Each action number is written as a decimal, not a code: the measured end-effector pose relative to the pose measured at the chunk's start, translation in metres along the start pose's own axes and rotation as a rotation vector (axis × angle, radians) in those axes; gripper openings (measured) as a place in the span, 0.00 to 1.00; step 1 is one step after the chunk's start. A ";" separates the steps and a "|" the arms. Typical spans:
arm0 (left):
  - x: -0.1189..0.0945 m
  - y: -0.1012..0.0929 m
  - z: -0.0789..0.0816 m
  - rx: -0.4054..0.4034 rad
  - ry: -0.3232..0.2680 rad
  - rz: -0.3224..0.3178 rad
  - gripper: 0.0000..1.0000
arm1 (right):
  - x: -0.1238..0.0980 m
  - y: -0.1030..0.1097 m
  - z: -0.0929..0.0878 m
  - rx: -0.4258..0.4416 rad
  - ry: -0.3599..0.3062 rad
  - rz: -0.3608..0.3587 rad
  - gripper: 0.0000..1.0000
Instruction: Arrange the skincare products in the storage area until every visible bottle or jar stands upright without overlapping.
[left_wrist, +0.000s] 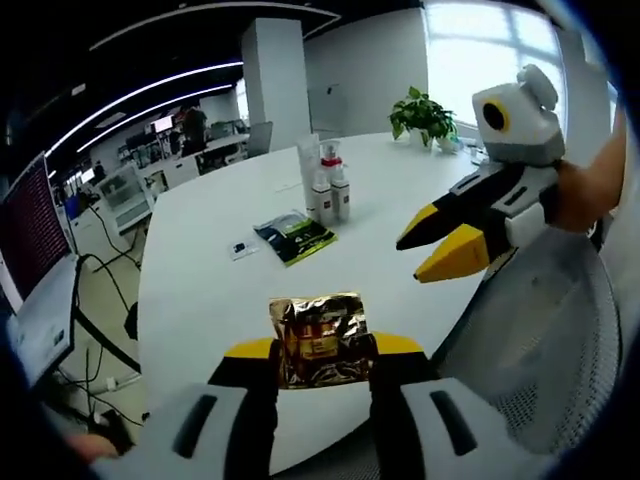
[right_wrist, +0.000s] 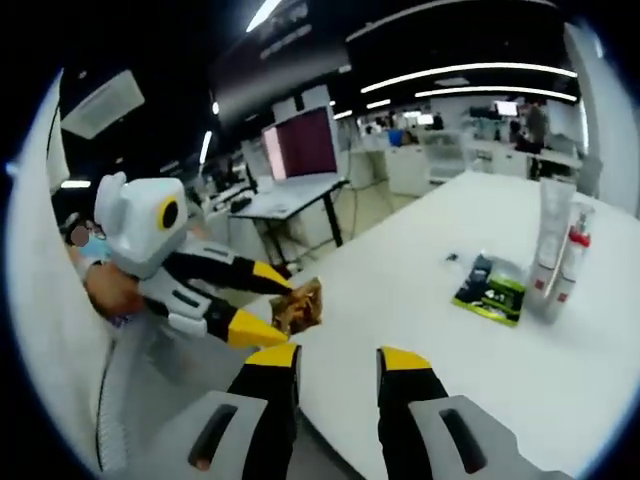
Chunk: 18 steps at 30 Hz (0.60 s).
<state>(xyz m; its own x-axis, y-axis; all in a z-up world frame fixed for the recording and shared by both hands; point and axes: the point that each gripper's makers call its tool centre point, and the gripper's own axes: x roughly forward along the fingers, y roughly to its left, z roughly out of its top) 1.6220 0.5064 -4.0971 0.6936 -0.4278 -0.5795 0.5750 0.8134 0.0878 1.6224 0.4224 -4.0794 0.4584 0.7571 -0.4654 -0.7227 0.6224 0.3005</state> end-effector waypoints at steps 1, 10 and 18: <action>0.000 -0.001 0.000 0.004 -0.002 0.000 0.30 | 0.000 -0.002 0.001 0.010 -0.003 -0.002 0.32; 0.001 -0.006 0.007 0.076 -0.028 0.008 0.30 | -0.001 0.007 0.015 0.135 -0.036 0.067 0.29; 0.000 -0.016 0.012 0.113 -0.055 -0.027 0.30 | 0.010 0.021 0.010 0.206 -0.020 0.096 0.43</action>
<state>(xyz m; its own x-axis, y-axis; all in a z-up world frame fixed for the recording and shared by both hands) 1.6176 0.4886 -4.0887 0.6979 -0.4726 -0.5382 0.6371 0.7529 0.1649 1.6168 0.4444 -4.0697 0.4038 0.8175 -0.4106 -0.6438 0.5728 0.5073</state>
